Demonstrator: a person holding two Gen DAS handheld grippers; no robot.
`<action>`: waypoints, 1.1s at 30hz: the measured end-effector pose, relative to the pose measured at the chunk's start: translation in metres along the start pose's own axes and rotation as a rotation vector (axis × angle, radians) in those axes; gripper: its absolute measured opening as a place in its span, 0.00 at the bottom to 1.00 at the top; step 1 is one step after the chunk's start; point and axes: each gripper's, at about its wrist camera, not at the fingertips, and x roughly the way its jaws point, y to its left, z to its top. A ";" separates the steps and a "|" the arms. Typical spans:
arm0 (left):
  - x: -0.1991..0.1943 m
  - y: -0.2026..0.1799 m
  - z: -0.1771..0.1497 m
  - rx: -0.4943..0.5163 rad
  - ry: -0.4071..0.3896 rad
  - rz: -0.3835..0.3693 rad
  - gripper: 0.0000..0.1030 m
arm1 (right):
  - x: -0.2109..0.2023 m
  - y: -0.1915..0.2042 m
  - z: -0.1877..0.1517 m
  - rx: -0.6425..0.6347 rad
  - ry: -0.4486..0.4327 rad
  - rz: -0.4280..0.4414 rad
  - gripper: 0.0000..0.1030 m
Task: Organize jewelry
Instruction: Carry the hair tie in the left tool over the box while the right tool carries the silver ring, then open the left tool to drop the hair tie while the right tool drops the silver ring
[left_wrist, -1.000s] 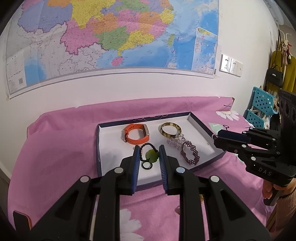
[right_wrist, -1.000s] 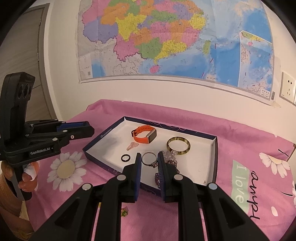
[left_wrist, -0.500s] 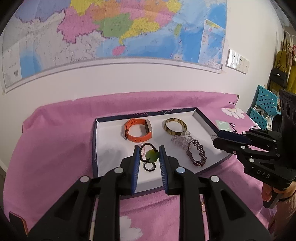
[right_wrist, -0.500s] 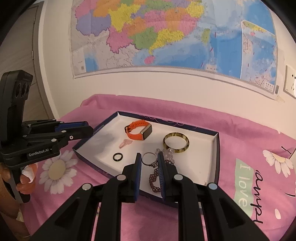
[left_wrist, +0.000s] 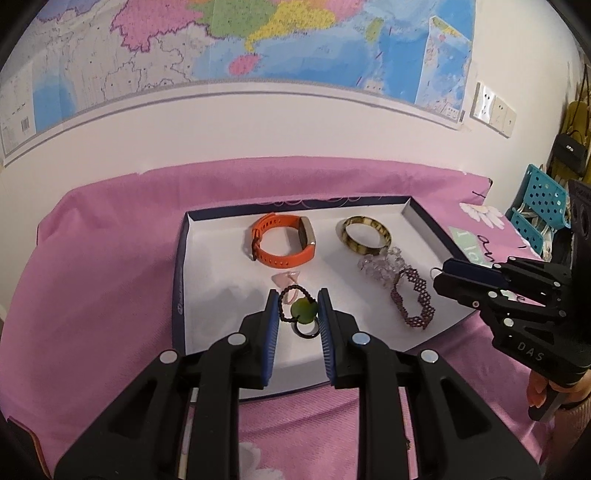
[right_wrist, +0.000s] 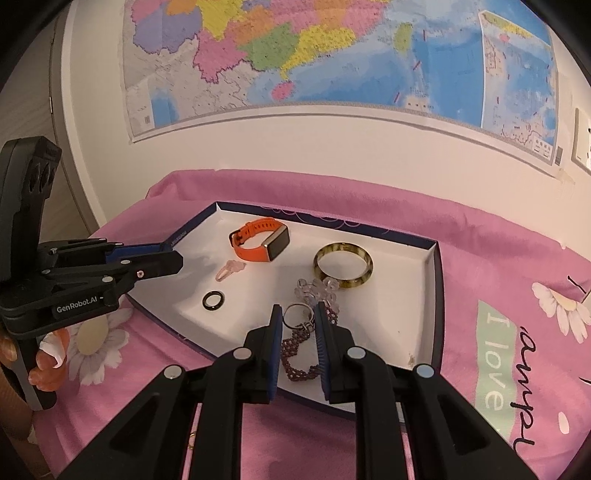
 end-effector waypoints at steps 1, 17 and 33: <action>0.002 0.000 0.000 -0.001 0.006 -0.001 0.21 | 0.001 -0.001 0.000 0.002 0.003 -0.002 0.15; 0.036 -0.002 -0.012 0.009 0.113 0.019 0.22 | 0.025 -0.007 -0.007 0.030 0.087 -0.010 0.16; -0.011 -0.005 -0.027 0.050 0.041 -0.048 0.41 | -0.014 0.004 -0.020 0.023 0.035 0.050 0.29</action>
